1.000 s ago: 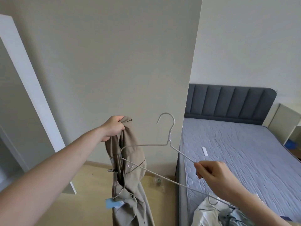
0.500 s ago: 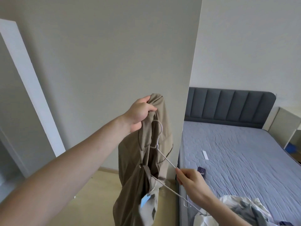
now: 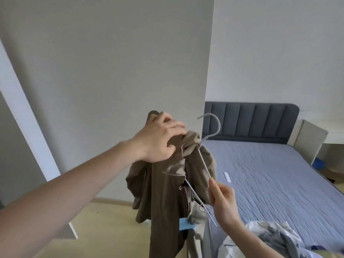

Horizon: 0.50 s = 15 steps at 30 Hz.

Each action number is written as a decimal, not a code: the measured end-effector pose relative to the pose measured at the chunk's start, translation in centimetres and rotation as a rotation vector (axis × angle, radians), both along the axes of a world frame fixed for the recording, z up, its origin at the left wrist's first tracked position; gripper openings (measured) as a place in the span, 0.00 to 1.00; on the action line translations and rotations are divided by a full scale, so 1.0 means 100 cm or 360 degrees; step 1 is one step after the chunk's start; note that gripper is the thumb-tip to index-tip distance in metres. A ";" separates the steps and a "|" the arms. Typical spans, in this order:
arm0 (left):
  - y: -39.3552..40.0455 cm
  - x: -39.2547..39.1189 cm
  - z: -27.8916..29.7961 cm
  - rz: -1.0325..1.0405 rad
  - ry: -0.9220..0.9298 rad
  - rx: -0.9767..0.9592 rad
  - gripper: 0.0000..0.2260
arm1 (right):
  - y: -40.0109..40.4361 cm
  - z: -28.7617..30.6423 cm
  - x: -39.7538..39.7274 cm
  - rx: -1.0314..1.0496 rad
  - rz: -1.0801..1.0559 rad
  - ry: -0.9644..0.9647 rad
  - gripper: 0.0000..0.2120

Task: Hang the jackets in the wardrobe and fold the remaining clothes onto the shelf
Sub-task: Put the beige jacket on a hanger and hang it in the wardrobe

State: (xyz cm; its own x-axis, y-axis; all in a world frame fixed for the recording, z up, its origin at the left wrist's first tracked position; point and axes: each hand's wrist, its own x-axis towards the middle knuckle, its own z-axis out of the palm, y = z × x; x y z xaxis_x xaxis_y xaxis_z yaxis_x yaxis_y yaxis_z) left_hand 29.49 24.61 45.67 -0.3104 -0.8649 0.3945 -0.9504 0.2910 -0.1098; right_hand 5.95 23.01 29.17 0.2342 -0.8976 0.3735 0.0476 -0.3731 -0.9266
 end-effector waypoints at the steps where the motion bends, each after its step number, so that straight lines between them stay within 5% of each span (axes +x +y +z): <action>1: -0.006 0.004 0.002 0.0006 -0.0144 -0.0094 0.21 | -0.003 0.003 -0.001 -0.0024 0.0004 0.0003 0.28; 4: -0.027 0.021 0.012 -0.0029 0.0092 -0.0024 0.08 | -0.012 0.009 -0.010 -0.0093 -0.0016 0.0102 0.29; 9: -0.046 0.033 0.014 -0.0045 0.0235 0.0006 0.12 | -0.039 0.013 -0.039 0.0110 -0.0062 0.0033 0.24; 12: -0.047 0.036 0.018 -0.0014 0.0429 -0.0095 0.12 | -0.057 -0.013 -0.059 0.0753 -0.0296 -0.0306 0.25; 15: -0.050 0.036 0.025 0.0024 0.0493 -0.0174 0.12 | -0.048 -0.052 -0.048 0.1383 -0.0257 -0.0165 0.25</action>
